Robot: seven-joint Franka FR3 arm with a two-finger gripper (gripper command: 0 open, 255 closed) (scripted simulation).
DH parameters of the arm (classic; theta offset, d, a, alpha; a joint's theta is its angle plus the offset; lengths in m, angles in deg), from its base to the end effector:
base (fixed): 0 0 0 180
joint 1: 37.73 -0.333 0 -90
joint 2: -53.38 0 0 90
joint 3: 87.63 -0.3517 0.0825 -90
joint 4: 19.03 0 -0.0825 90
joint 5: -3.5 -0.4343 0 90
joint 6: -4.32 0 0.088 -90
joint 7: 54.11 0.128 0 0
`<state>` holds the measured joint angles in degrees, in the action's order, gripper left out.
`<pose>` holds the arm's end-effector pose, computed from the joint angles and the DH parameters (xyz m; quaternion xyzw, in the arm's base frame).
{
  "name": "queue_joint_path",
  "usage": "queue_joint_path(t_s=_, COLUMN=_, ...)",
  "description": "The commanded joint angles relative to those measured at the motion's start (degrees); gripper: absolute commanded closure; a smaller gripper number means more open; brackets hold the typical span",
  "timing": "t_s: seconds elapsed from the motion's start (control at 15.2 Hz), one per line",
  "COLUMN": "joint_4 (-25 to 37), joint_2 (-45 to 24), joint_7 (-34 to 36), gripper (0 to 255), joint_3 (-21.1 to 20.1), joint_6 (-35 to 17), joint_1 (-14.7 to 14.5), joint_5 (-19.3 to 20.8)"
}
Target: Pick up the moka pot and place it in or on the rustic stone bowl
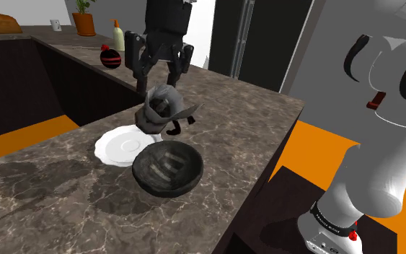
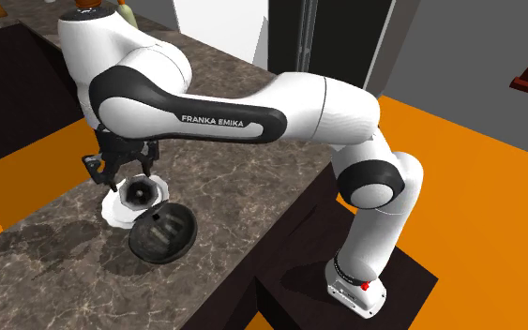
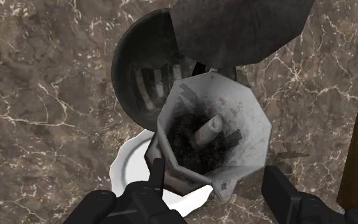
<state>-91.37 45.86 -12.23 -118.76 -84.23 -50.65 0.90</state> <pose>0.4760 0.4281 0.7270 -0.9946 -0.0166 -0.0241 0.0991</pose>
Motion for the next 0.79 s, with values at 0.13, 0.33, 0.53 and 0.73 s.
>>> queue_joint_path(t_s=0.13, joint_4=-4.60, joint_2=1.28, joint_7=-0.33, gripper=255, joint_3=0.08, joint_6=-3.54, joint_1=0.32, joint_5=-0.71)
queue_joint_path(t_s=0.33, joint_4=-8.45, joint_2=2.55, joint_7=-1.00, gripper=255, joint_3=0.27, joint_6=-6.25, joint_1=0.76, joint_5=-1.48)
queue_joint_path(t_s=0.53, joint_4=-11.99, joint_2=3.59, joint_7=-1.61, gripper=255, joint_3=0.43, joint_6=-8.84, joint_1=1.07, joint_5=-2.11)
queue_joint_path(t_s=0.73, joint_4=-15.28, joint_2=4.43, joint_7=-2.15, gripper=255, joint_3=0.56, joint_6=-11.36, joint_1=1.29, joint_5=-2.63)
